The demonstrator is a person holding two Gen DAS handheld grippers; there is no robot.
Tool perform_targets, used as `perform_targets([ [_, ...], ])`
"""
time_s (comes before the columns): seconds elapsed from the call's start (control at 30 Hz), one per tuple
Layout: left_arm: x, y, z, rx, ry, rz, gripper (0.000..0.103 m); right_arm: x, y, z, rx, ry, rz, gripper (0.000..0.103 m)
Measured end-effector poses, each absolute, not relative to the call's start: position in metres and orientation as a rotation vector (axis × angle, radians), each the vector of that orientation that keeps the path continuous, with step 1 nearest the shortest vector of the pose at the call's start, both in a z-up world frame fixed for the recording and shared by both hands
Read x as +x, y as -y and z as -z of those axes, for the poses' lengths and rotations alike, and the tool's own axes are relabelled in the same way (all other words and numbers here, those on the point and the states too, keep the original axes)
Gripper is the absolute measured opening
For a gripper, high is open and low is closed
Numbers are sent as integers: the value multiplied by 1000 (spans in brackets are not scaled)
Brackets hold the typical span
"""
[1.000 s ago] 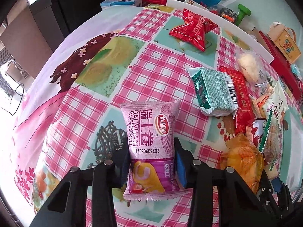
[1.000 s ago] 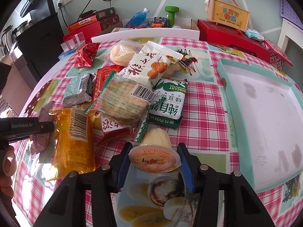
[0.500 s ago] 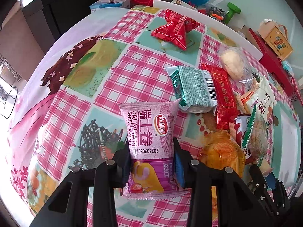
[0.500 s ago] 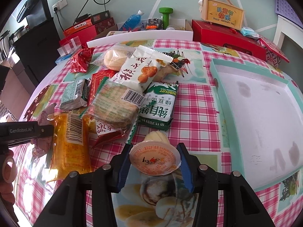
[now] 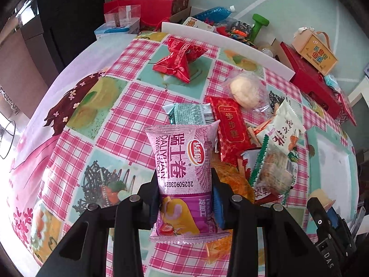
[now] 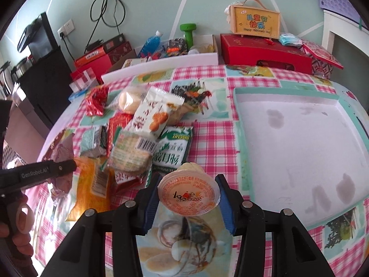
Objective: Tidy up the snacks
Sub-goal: 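Carry the swiss roll and jelly cup over the white tray with both tools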
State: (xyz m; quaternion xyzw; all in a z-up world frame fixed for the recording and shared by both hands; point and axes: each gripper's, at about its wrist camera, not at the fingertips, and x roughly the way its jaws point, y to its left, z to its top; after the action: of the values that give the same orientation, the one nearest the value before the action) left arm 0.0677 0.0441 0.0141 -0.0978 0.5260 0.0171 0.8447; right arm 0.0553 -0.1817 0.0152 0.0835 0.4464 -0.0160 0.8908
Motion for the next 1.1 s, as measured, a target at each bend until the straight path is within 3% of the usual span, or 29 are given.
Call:
perform_targets([
  [0.23, 67, -14, -32, -225, -1051, 90, 39, 57, 223, -38, 250, -859, 89, 50],
  [0.7, 82, 122, -60, -78, -969, 351, 39, 40, 339, -57, 386, -749, 333, 50],
  [1.1, 81, 218, -39, 48, -993, 498, 39, 12, 421, -44, 474, -733, 571, 50],
])
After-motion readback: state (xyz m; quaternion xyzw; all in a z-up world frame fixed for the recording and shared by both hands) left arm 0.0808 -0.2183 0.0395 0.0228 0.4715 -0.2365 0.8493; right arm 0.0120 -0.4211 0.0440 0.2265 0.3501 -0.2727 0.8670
